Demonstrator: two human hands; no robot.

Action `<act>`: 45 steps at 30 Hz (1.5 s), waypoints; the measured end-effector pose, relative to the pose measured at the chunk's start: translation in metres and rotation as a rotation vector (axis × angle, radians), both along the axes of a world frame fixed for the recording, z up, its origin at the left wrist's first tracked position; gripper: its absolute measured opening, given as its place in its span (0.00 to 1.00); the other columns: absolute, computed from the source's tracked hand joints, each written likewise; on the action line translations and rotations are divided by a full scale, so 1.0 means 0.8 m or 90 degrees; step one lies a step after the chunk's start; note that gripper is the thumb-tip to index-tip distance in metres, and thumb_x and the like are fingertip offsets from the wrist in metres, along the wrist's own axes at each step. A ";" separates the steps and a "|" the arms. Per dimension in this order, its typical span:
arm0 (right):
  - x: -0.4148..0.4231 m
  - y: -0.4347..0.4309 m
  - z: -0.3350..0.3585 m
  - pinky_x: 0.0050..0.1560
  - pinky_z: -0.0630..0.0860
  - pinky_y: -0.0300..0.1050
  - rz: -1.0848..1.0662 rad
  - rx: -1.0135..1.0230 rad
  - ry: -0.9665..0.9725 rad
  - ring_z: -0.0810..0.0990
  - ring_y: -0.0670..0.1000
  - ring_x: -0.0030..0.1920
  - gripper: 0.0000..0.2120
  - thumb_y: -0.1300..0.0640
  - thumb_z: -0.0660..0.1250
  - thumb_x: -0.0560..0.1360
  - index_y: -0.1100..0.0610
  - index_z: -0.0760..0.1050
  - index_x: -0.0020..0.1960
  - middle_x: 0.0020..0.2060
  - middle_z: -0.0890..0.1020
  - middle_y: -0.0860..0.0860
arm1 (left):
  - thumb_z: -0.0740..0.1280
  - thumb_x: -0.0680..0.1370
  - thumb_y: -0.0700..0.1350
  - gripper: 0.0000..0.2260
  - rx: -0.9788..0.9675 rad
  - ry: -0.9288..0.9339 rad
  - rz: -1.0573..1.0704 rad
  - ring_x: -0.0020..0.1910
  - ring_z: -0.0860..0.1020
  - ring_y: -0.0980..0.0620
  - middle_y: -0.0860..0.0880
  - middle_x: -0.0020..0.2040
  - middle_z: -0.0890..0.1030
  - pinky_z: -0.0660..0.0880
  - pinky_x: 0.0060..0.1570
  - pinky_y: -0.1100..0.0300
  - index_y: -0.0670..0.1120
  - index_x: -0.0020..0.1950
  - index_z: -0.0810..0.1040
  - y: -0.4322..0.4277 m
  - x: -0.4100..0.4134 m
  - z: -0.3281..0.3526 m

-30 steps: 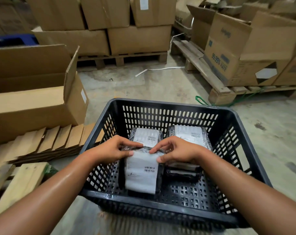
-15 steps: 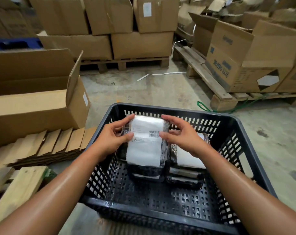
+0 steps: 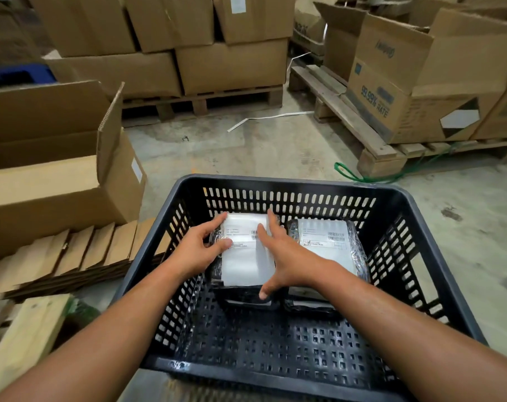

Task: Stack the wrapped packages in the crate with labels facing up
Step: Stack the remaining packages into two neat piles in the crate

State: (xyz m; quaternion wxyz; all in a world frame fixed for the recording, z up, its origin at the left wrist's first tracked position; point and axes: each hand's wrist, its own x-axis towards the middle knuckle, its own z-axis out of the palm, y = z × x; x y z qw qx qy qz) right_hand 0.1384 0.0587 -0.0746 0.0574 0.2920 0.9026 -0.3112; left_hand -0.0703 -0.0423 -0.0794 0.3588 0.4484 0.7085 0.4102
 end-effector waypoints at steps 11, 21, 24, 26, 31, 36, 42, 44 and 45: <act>0.001 0.000 -0.004 0.82 0.52 0.54 -0.017 0.025 -0.014 0.41 0.61 0.84 0.59 0.43 0.79 0.72 0.63 0.43 0.84 0.83 0.35 0.61 | 0.85 0.54 0.60 0.75 -0.224 0.340 -0.307 0.77 0.37 0.57 0.55 0.77 0.26 0.41 0.74 0.64 0.50 0.79 0.28 0.014 -0.013 -0.019; 0.007 0.012 -0.029 0.69 0.29 0.82 -0.076 0.239 -0.121 0.33 0.68 0.81 0.63 0.15 0.59 0.61 0.45 0.44 0.85 0.84 0.41 0.59 | 0.84 0.51 0.62 0.73 -0.166 0.326 -0.241 0.80 0.45 0.52 0.52 0.81 0.35 0.46 0.75 0.62 0.47 0.82 0.41 0.024 -0.021 -0.022; 0.008 0.013 -0.044 0.68 0.31 0.85 -0.109 0.207 -0.124 0.31 0.67 0.81 0.64 0.12 0.53 0.57 0.41 0.39 0.84 0.84 0.40 0.56 | 0.85 0.53 0.59 0.72 -0.165 0.300 -0.247 0.80 0.44 0.52 0.52 0.81 0.34 0.46 0.75 0.62 0.47 0.82 0.41 0.026 -0.024 -0.023; 0.006 0.013 -0.051 0.68 0.31 0.84 -0.116 0.222 -0.114 0.30 0.66 0.81 0.64 0.11 0.51 0.57 0.40 0.38 0.84 0.85 0.40 0.55 | 0.85 0.53 0.59 0.72 -0.167 0.291 -0.250 0.80 0.44 0.52 0.52 0.81 0.34 0.47 0.75 0.61 0.48 0.82 0.40 0.027 -0.026 -0.025; 0.007 0.013 -0.061 0.68 0.29 0.82 -0.123 0.245 -0.098 0.30 0.65 0.81 0.64 0.10 0.48 0.56 0.40 0.37 0.84 0.85 0.40 0.54 | 0.85 0.52 0.60 0.72 -0.165 0.286 -0.244 0.80 0.45 0.51 0.53 0.81 0.34 0.46 0.74 0.62 0.48 0.82 0.40 0.029 -0.028 -0.029; 0.005 0.013 -0.060 0.69 0.29 0.82 -0.125 0.242 -0.097 0.30 0.65 0.81 0.65 0.10 0.49 0.56 0.40 0.37 0.84 0.85 0.41 0.54 | 0.84 0.51 0.62 0.74 -0.168 0.299 -0.247 0.80 0.45 0.52 0.52 0.81 0.33 0.44 0.72 0.65 0.48 0.82 0.38 0.028 -0.024 -0.028; 0.007 0.008 -0.049 0.68 0.27 0.81 -0.127 0.228 -0.095 0.31 0.64 0.81 0.65 0.10 0.51 0.56 0.40 0.39 0.84 0.85 0.42 0.54 | 0.85 0.51 0.60 0.74 -0.156 0.308 -0.246 0.74 0.45 0.60 0.54 0.81 0.35 0.42 0.69 0.68 0.47 0.82 0.38 0.021 -0.015 -0.018; 0.008 0.009 -0.046 0.68 0.26 0.81 -0.127 0.203 -0.080 0.31 0.64 0.81 0.65 0.10 0.53 0.55 0.40 0.41 0.84 0.85 0.43 0.54 | 0.85 0.51 0.59 0.74 -0.147 0.309 -0.239 0.78 0.44 0.56 0.51 0.81 0.35 0.43 0.72 0.66 0.48 0.82 0.37 0.019 -0.013 -0.014; 0.011 0.009 -0.044 0.68 0.25 0.80 -0.126 0.183 -0.065 0.31 0.64 0.81 0.65 0.11 0.55 0.56 0.40 0.43 0.84 0.85 0.44 0.54 | 0.85 0.52 0.59 0.74 -0.155 0.305 -0.235 0.79 0.44 0.52 0.49 0.81 0.35 0.44 0.74 0.63 0.49 0.82 0.37 0.019 -0.015 -0.012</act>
